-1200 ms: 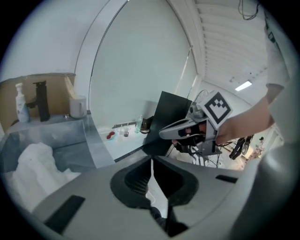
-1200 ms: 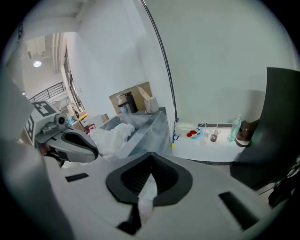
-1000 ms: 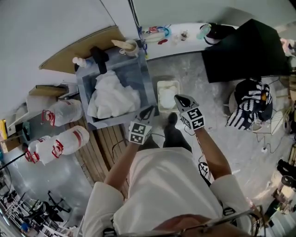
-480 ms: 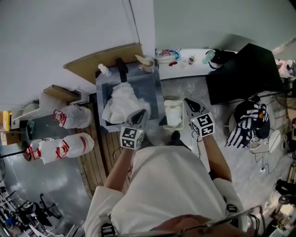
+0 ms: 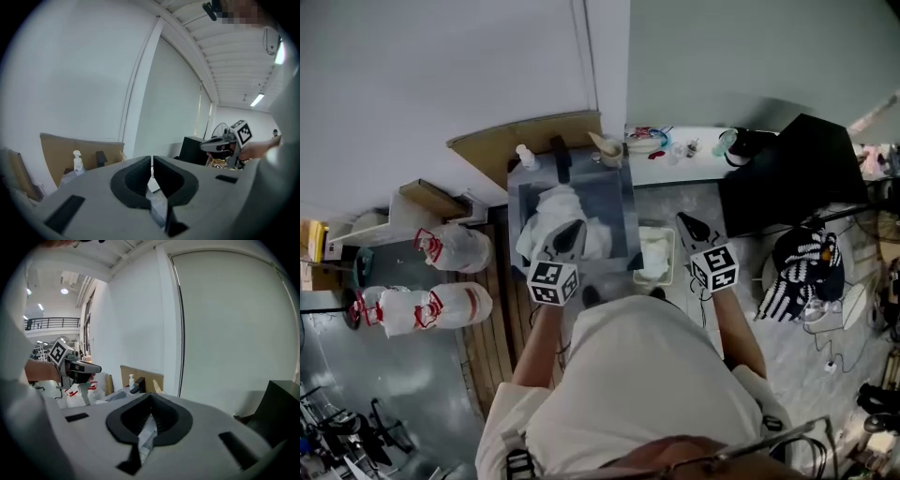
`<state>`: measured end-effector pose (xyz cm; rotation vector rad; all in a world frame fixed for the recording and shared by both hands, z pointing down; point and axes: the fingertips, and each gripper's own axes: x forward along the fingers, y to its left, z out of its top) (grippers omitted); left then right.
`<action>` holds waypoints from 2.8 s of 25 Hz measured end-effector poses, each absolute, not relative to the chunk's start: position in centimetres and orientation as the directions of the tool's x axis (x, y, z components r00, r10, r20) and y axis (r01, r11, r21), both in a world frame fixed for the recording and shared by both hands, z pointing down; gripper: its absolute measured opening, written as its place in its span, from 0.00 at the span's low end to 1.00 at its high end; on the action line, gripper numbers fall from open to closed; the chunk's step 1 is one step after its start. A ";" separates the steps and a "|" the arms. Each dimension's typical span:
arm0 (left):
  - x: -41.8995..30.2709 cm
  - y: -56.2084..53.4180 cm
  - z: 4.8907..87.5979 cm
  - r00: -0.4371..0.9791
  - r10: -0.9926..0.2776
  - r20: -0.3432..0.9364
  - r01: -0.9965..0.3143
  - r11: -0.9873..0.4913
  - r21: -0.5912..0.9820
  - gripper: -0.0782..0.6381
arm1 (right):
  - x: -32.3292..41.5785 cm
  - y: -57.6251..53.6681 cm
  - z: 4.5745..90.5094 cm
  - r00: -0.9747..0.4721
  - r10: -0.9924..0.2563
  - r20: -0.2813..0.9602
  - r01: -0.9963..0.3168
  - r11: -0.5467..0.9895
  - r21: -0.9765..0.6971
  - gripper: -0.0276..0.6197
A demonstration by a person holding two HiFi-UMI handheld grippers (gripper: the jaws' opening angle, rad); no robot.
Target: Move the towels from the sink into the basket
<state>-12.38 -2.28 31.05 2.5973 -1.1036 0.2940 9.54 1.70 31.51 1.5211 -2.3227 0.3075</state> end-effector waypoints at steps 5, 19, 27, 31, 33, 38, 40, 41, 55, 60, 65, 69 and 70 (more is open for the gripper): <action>-13.3 -3.2 30.5 0.677 -0.679 0.284 -0.734 -0.650 0.195 0.13 | 8.9 1.5 31.3 -0.367 -0.839 0.403 -0.914 0.406 0.014 0.05; -15.6 -3.6 33.1 0.645 -0.692 0.324 -0.762 -0.612 0.210 0.13 | 6.9 -0.6 31.9 -0.384 -0.813 0.437 -0.891 0.451 0.056 0.05; -19.3 -3.7 36.7 0.592 -0.701 0.397 -0.801 -0.565 0.196 0.13 | 1.3 -3.2 35.5 -0.459 -0.737 0.497 -0.835 0.549 0.043 0.05; -21.4 -3.6 38.3 0.559 -0.709 0.429 -0.825 -0.527 0.203 0.13 | -2.1 -4.1 38.1 -0.511 -0.677 0.530 -0.796 0.605 0.005 0.05; -22.5 -3.5 39.0 0.542 -0.714 0.444 -0.837 -0.508 0.204 0.13 | -4.0 -4.4 39.4 -0.539 -0.639 0.548 -0.769 0.639 -0.012 0.07; -25.2 -3.3 40.7 0.503 -0.722 0.475 -0.861 -0.467 0.202 0.13 | -8.6 -5.1 43.4 -0.595 -0.542 0.594 -0.709 0.701 -0.071 0.13; -26.0 -3.2 41.3 0.495 -0.721 0.485 -0.866 -0.456 0.206 0.13 | -10.4 -5.3 45.4 -0.606 -0.501 0.618 -0.689 0.719 -0.093 0.17; -26.4 -3.1 41.7 0.492 -0.720 0.490 -0.868 -0.452 0.207 0.13 | -11.2 -5.3 46.5 -0.610 -0.480 0.630 -0.678 0.728 -0.101 0.18; -30.7 -2.2 48.3 0.494 -0.678 0.545 -0.864 -0.453 0.221 0.13 | -18.0 -7.1 62.9 -0.511 -0.273 0.815 -0.657 0.735 -0.165 0.39; -30.9 -2.5 50.7 0.517 -0.647 0.561 -0.849 -0.471 0.239 0.13 | -17.8 -7.8 68.6 -0.429 -0.211 0.878 -0.678 0.718 -0.158 0.41; -30.9 -2.7 53.1 0.538 -0.617 0.575 -0.835 -0.485 0.260 0.13 | -17.5 -7.2 73.2 -0.365 -0.145 0.919 -0.686 0.710 -0.160 0.43; -31.5 -2.7 54.3 0.540 -0.607 0.584 -0.834 -0.478 0.275 0.13 | -18.6 -6.2 74.7 -0.347 -0.122 0.930 -0.668 0.728 -0.154 0.38; -31.5 -2.7 54.6 0.539 -0.605 0.586 -0.835 -0.474 0.279 0.13 | -18.7 -6.1 74.9 -0.338 -0.123 0.933 -0.664 0.734 -0.144 0.33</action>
